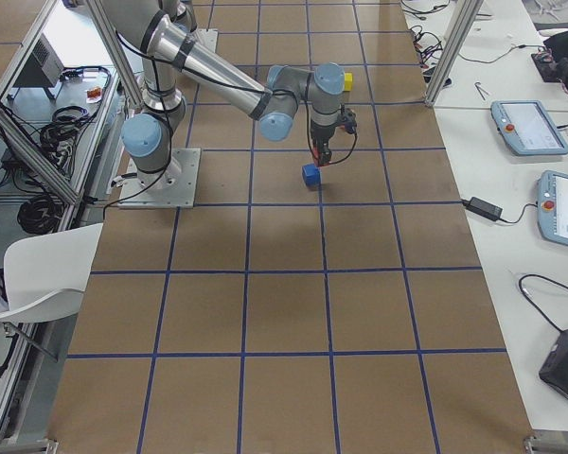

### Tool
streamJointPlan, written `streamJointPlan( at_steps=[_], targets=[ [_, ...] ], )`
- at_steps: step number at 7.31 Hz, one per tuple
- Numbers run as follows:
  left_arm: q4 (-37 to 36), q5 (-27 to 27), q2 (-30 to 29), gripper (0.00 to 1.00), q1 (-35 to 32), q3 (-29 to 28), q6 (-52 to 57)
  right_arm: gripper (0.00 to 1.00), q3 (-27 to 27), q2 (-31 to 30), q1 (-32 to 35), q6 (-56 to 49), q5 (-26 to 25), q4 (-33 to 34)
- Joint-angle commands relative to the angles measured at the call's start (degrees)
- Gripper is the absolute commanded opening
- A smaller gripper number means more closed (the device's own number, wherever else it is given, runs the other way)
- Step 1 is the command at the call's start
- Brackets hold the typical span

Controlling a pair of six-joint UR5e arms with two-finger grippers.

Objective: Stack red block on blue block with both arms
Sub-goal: 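Lift the red cube with the right gripper and carry it over the blue cube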

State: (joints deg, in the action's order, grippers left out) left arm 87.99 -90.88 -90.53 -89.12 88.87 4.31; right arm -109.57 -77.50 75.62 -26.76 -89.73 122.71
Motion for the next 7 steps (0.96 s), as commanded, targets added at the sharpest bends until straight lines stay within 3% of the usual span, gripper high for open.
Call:
streamJointPlan(
  at_steps=[1,7],
  targets=[
    [-0.01,0.0,0.09,1.0,0.0,-0.01,0.0,0.0,-0.38,1.64,-0.04,0.13,-0.27,0.43],
    [0.08,-0.09,0.7,1.0,0.09,0.17,0.17,0.0,-1.95,1.48,-0.12,0.66,-2.03,-0.19]
  ],
)
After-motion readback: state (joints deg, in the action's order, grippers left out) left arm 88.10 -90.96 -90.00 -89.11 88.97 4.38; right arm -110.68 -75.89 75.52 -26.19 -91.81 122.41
